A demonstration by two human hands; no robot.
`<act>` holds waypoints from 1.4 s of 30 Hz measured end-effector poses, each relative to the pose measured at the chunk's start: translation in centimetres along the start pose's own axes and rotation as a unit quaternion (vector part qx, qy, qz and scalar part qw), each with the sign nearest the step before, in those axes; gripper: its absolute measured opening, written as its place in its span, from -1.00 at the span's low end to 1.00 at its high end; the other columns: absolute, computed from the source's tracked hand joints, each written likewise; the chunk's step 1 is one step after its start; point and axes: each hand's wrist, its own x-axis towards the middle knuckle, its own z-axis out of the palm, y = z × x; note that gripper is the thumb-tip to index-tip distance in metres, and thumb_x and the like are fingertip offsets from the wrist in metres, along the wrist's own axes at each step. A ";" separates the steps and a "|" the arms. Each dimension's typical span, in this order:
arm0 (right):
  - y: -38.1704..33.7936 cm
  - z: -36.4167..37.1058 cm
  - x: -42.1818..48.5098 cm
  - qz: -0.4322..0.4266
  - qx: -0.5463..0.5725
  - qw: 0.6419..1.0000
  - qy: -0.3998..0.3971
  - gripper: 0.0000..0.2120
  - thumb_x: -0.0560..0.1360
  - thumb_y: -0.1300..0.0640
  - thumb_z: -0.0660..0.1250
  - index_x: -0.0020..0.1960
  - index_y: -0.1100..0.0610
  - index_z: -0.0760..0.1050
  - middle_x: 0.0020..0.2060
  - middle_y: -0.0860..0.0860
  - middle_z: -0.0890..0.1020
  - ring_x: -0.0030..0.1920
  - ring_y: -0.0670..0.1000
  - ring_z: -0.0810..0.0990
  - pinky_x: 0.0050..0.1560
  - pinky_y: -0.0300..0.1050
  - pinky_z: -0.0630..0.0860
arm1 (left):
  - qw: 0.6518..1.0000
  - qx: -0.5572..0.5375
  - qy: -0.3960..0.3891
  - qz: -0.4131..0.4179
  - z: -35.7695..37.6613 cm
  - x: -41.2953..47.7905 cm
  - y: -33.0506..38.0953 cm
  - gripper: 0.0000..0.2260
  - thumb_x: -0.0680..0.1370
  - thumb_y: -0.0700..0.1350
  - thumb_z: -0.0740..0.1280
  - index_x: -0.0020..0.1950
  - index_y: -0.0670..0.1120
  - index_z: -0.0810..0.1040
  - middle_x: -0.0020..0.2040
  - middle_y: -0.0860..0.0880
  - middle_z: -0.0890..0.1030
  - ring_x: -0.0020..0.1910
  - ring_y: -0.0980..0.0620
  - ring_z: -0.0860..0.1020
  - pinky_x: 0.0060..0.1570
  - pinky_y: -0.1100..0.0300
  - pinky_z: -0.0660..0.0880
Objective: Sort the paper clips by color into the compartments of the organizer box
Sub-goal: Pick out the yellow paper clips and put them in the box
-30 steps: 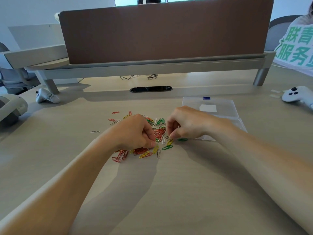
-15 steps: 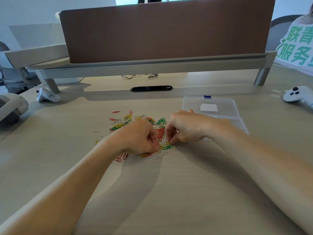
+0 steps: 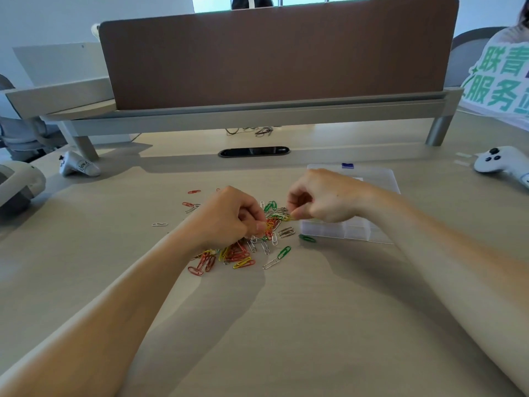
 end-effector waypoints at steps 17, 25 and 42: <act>5.9 -2.7 -1.5 0.140 0.150 0.978 0.047 -0.91 0.36 0.32 0.52 -0.16 0.20 0.67 -0.30 0.11 0.70 -0.28 0.04 0.70 -0.19 -0.13 0.65 | 0.990 0.067 0.057 0.109 4.1 7.8 4.7 -0.91 0.38 -0.09 0.54 -0.15 -0.01 0.71 -0.25 0.09 0.68 -0.30 0.26 0.60 -0.20 0.45 0.53; 5.9 -2.8 -1.4 0.130 0.162 0.978 0.034 -0.80 0.37 0.40 0.48 -0.05 0.19 0.66 -0.21 0.13 0.70 -0.16 0.10 0.71 -0.13 -0.09 0.66 | 0.989 0.075 0.040 0.117 4.1 7.6 4.5 -0.88 0.49 -0.16 0.42 -0.02 0.01 0.70 -0.16 0.13 0.68 -0.19 0.27 0.58 -0.20 0.51 0.45; -1.9 0.7 -0.4 -0.001 0.060 0.998 -0.004 -0.97 0.43 0.12 0.49 -0.14 0.06 0.68 -0.36 -0.10 0.66 -0.45 -0.20 0.57 -0.38 -0.27 0.51 | 0.994 0.096 0.057 0.000 -2.3 -1.7 -2.6 -0.97 0.43 0.00 0.47 -0.18 0.07 0.68 -0.28 0.14 0.65 -0.27 0.17 0.58 -0.19 0.22 0.54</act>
